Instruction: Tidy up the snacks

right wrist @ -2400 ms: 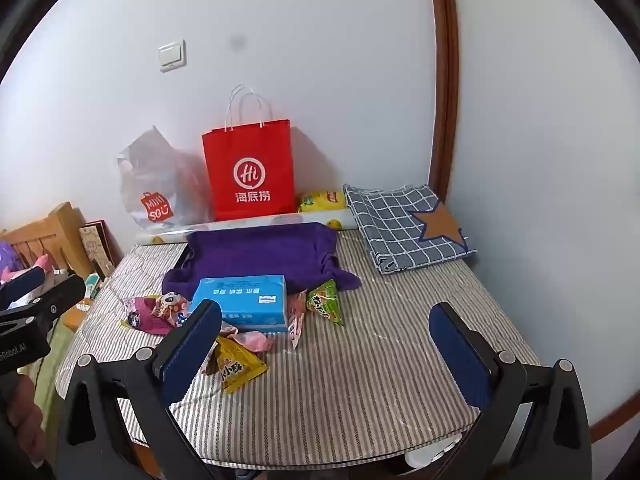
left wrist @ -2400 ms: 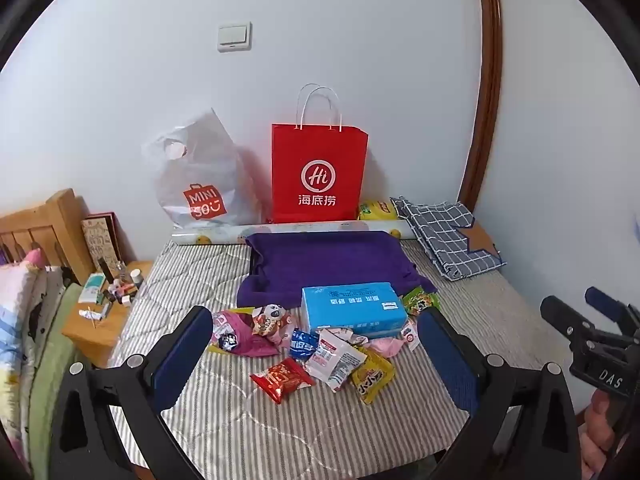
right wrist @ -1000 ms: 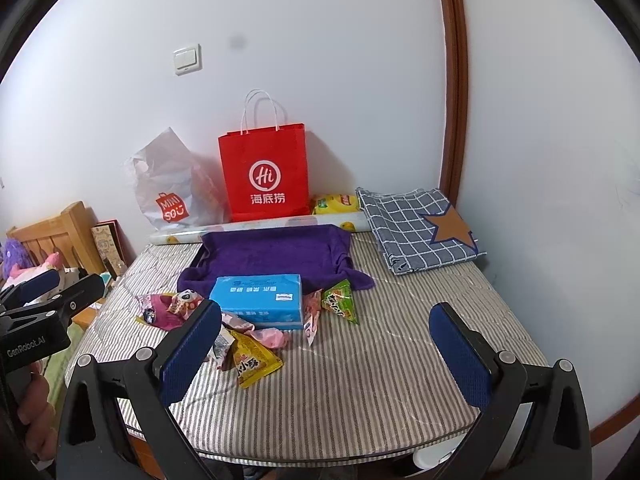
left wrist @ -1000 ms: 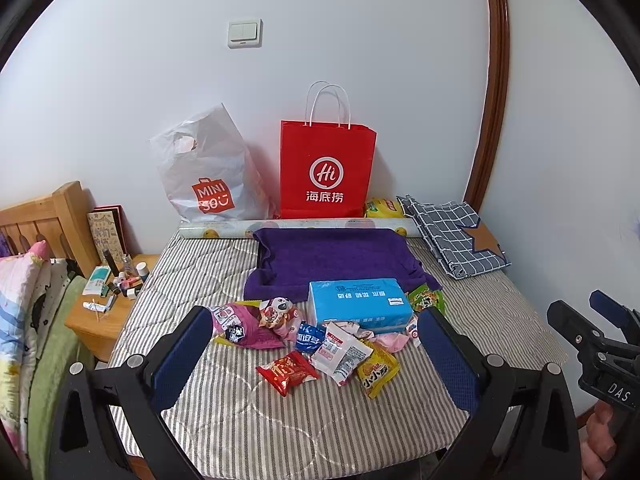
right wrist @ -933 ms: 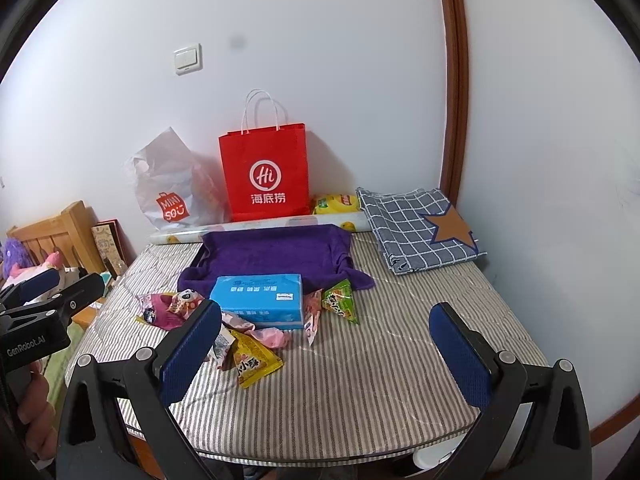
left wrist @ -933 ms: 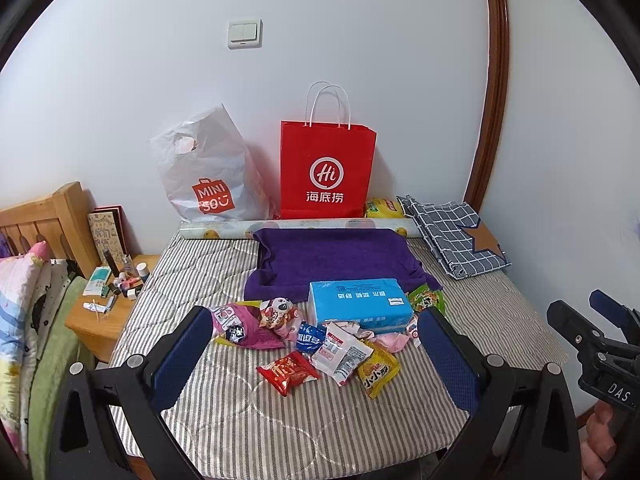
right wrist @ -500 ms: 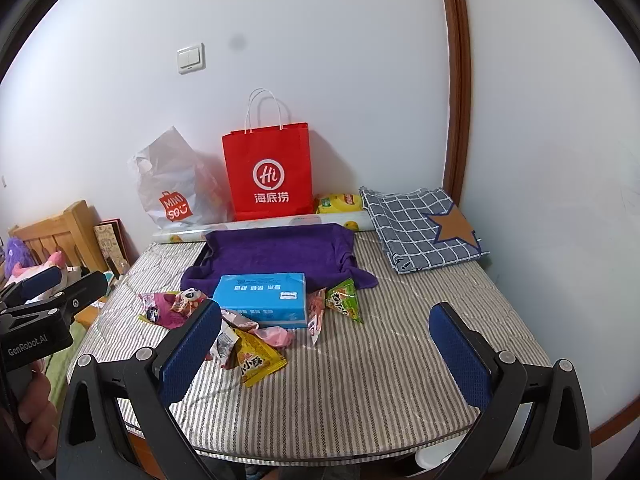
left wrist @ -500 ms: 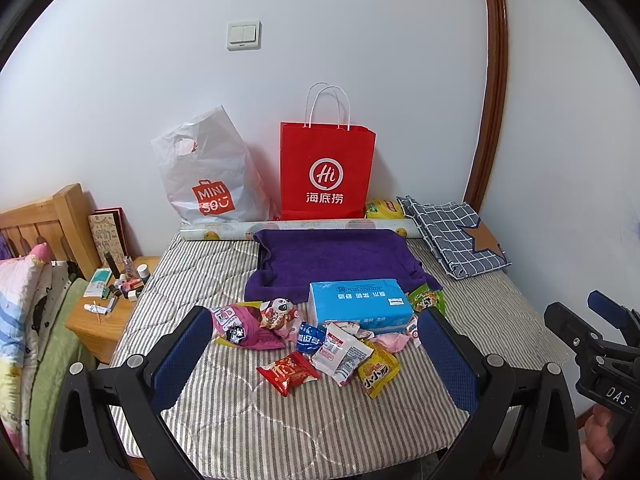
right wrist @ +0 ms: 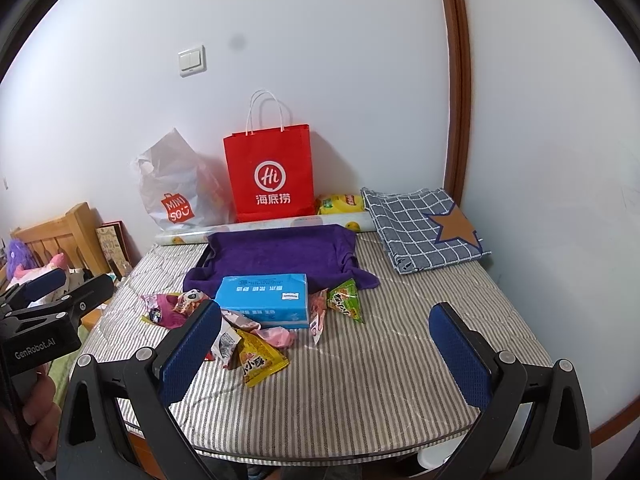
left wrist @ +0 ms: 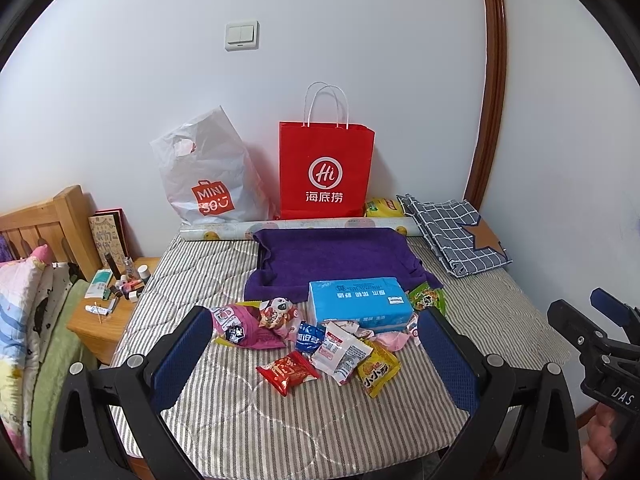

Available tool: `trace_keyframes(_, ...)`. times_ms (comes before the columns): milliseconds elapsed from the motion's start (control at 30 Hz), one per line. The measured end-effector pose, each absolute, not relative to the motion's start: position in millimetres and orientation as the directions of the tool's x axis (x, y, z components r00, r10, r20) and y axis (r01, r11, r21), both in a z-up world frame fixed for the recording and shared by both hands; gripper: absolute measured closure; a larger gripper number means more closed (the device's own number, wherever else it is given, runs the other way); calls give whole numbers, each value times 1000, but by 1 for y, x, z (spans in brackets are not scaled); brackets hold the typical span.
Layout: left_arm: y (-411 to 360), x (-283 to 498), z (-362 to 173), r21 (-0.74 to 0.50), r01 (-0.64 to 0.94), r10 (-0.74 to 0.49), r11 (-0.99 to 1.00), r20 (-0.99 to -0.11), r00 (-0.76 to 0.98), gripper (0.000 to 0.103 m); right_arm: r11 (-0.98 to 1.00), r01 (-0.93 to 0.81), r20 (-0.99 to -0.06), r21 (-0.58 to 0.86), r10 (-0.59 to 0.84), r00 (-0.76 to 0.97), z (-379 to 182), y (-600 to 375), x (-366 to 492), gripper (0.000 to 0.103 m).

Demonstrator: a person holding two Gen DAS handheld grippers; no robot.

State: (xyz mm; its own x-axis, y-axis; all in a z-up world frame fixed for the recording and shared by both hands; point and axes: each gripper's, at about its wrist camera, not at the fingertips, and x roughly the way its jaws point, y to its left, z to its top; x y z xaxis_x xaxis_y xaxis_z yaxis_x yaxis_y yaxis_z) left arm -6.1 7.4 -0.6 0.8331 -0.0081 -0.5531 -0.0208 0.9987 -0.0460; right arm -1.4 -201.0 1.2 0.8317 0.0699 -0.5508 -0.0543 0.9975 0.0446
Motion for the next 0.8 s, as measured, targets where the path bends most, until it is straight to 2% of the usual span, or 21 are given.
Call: trace_keyframes(800, 6, -8, -7, -45, 19, -41, 999, -556, 830, 0, 997, -67, -555, 48, 82, 828, 0, -199, 0, 0)
